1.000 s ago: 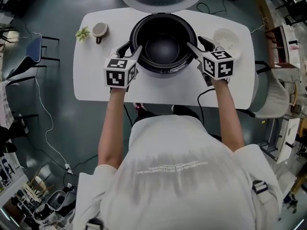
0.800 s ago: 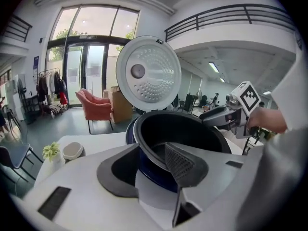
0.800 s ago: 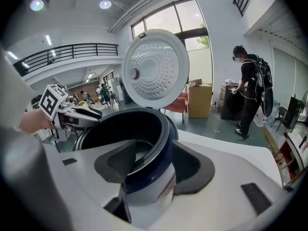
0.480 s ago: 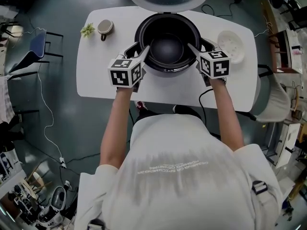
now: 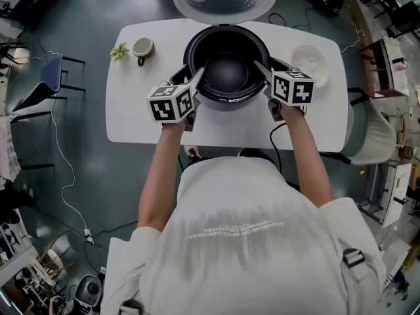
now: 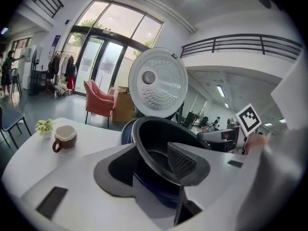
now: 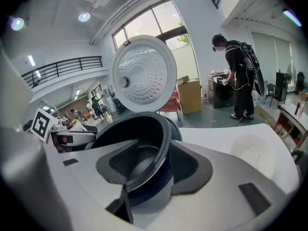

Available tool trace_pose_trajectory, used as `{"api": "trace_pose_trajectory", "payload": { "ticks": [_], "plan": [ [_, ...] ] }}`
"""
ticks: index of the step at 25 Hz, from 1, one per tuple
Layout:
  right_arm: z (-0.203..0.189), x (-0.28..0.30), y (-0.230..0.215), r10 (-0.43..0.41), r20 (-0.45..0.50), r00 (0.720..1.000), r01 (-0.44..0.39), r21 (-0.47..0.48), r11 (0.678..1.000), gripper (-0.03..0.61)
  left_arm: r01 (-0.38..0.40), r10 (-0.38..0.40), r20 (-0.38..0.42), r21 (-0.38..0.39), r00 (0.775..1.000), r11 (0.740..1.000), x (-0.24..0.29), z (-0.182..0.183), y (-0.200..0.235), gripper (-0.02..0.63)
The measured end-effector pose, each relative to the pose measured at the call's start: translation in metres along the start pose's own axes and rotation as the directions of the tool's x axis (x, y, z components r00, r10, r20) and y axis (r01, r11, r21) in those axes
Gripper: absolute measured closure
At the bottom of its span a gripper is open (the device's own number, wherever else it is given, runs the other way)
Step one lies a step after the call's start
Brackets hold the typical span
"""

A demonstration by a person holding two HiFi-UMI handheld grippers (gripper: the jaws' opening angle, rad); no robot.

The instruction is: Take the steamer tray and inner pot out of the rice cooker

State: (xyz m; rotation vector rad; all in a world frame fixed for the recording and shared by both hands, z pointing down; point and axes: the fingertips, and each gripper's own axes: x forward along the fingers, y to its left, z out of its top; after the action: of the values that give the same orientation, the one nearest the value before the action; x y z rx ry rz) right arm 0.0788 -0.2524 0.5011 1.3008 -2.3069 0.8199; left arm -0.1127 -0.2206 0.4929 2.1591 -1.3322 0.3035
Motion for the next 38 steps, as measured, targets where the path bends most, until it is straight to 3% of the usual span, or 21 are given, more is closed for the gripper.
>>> {"api": "trace_pose_trajectory", "payload": {
  "ticks": [5, 11, 17, 27, 31, 38],
  "plan": [
    [0.001, -0.004, -0.001, -0.048, 0.022, 0.999, 0.047, 0.024, 0.999, 0.367, 0.044, -0.043, 0.008, -0.034, 0.999, 0.998, 0.000, 0.007, -0.001, 0.391],
    [0.023, -0.019, 0.001, -0.078, 0.080, 0.994, 0.081, -0.027, 0.996, 0.387, 0.056, -0.047, 0.128, -0.064, 0.991, 0.996, -0.007, 0.042, -0.003, 0.456],
    [0.056, -0.041, 0.009, -0.077, 0.190, 0.979, 0.073, 0.026, 0.997, 0.393, 0.101, -0.080, 0.214, -0.090, 0.974, 0.991, -0.017, 0.076, -0.011, 0.469],
    [0.097, -0.093, 0.005, -0.138, 0.340, 0.930, 0.118, 0.078, 0.990, 0.393, 0.207, -0.200, 0.301, 0.008, 0.933, 0.978, -0.029, 0.126, -0.054, 0.472],
    [0.103, -0.116, -0.007, -0.188, 0.384, 0.904, 0.159, 0.105, 0.982, 0.393, 0.277, -0.278, 0.302, 0.049, 0.912, 0.960, -0.025, 0.136, -0.077, 0.472],
    [0.098, -0.159, -0.032, -0.272, 0.414, 0.869, 0.227, 0.155, 0.961, 0.393, 0.349, -0.371, 0.249, 0.131, 0.895, 0.928, -0.008, 0.140, -0.121, 0.472]
  ]
}}
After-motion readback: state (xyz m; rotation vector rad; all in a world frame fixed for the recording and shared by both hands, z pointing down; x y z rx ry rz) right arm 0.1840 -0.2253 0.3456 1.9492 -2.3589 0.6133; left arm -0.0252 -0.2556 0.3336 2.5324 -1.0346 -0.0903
